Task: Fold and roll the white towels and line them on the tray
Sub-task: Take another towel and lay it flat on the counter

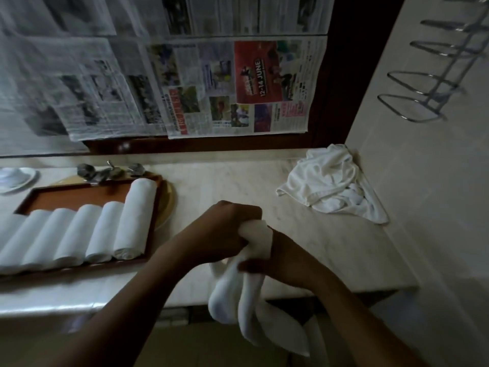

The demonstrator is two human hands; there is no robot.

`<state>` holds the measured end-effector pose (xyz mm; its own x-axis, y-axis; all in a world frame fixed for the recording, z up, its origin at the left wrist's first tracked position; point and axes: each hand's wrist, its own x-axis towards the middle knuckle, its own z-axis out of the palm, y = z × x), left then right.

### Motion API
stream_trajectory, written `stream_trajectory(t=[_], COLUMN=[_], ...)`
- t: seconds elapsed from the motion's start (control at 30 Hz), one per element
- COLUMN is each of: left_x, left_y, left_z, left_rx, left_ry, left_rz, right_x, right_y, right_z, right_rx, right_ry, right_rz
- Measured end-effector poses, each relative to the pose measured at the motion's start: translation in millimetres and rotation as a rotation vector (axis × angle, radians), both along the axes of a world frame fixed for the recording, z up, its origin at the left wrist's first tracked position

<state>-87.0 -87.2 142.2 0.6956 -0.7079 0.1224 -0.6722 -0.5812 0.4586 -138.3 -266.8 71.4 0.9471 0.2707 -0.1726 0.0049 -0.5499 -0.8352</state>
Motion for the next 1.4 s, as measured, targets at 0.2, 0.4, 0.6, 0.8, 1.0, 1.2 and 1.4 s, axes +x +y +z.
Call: stream_trajectory(t=[0.2,0.4,0.6,0.8,1.0,1.2,1.4], left_x=[15.6,15.9,15.7,24.5,32.3,32.8,38.2], left_y=[66.0,113.9,86.9,97.9,122.0,139.6,167.7], left_z=[-16.0,-29.7,3.7,20.0,13.0,-1.7,-16.9], left_rx=[0.158,-0.431,-0.452,-0.382,-0.223,-0.179,-0.103], left_ry=[-0.035,0.33,0.159,0.172,0.143,0.113,0.086], left_rz=[0.305,0.391,0.089,-0.009,-0.011,0.038,0.144], right_x=[0.1,-7.8,-5.3,2.1,8.6,21.2,24.8], right_y=[0.7,0.6,34.5,56.4,51.1,57.1,54.6], right_z=[12.5,16.7,33.7,53.8,60.1,52.9,53.1], right_rx=[0.182,0.475,0.489,0.575,0.452,0.488,0.249], right_ry=[-0.115,-0.019,0.054,0.149,0.174,0.15,0.049], right_rz=[-0.13,-0.31,-0.144,-0.137,-0.025,-0.025,-0.086])
